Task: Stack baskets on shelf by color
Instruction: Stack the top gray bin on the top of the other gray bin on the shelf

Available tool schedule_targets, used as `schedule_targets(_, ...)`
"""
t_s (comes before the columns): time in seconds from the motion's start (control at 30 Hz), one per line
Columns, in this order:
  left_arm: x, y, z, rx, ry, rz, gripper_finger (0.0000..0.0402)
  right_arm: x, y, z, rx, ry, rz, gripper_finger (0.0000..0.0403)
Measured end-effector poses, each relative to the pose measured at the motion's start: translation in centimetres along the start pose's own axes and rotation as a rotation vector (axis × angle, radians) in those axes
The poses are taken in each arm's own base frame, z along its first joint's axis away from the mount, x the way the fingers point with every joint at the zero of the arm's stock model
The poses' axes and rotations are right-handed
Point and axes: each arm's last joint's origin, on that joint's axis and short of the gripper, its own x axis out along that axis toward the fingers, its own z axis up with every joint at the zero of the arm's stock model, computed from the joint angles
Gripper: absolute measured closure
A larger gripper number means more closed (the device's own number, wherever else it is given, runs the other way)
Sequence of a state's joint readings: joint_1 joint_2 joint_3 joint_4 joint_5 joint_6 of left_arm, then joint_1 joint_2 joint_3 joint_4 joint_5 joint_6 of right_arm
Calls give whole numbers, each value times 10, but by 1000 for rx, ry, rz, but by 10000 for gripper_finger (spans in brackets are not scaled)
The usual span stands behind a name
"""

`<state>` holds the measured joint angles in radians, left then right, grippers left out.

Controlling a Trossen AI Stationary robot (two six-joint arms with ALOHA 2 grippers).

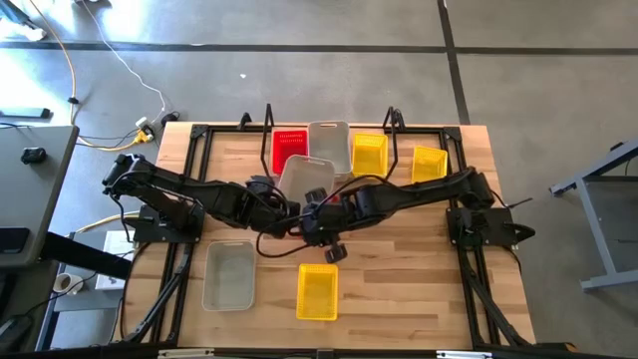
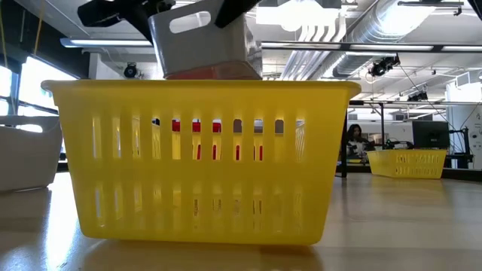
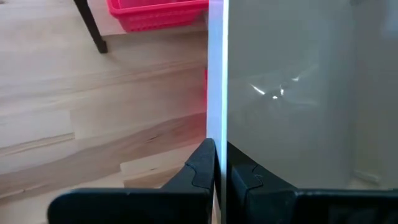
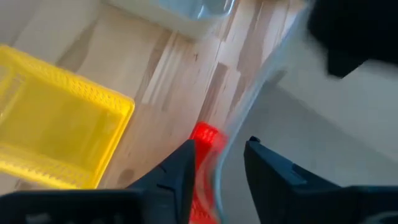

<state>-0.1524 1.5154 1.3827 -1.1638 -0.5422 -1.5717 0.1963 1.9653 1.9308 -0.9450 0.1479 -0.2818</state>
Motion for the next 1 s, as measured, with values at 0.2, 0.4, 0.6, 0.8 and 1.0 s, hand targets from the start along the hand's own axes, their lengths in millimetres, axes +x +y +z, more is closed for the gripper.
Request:
schedule_targets(0.2,0,0,0,10,3,-3,401,2,1,0,14,7,10,344)
schedule_targets(0.4,0,-1,0,-10,-5,-10,383,3,2,-1,59,8,40,384)
schedule_targets(0.6,0,-1,0,-8,-1,-6,340,3,2,-1,71,16,33,396)
schedule_targets(0.8,-1,0,3,54,6,-9,290,3,3,-4,109,39,38,397)
schedule_targets(1.0,-7,7,21,111,-4,-29,244,2,2,-4,164,44,34,398)
